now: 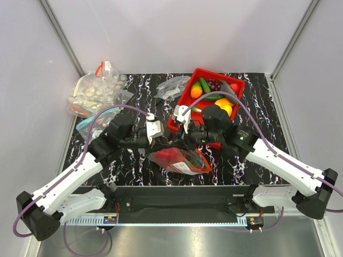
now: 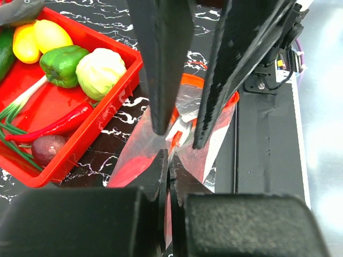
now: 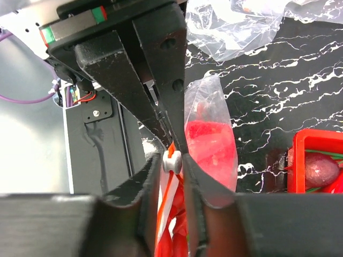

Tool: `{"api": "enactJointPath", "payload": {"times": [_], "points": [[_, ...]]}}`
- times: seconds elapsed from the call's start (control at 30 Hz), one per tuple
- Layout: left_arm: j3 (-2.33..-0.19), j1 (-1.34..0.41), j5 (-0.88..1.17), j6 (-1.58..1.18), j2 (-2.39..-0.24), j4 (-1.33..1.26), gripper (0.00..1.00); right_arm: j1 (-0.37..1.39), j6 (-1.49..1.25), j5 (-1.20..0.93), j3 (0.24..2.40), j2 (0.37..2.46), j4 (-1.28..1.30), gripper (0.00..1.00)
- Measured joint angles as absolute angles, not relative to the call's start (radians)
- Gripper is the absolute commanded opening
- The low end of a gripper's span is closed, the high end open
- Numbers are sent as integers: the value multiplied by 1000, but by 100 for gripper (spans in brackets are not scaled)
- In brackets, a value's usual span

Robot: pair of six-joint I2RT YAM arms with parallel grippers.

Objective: Place the food in the zip-top bag and seal the zipper
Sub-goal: Zip the zipper food storage bag at the center of the board.

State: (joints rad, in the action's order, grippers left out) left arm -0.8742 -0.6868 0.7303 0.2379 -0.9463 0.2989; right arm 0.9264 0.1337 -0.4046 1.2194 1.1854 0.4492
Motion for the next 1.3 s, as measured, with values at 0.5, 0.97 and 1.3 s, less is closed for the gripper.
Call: {"api": "enactJointPath", "payload": {"times": [0.5,0.97,1.3], "points": [[-883,-671,746,192,-945,284,0,929,123,-374,1180,1138,430,0],[-883,-630,788,148,-945,283,0,932,85,-326,1078,1074,371,0],[-883,-565,741,101,-915,296,0,932,45,-293,1011,1060,309,0]]}}
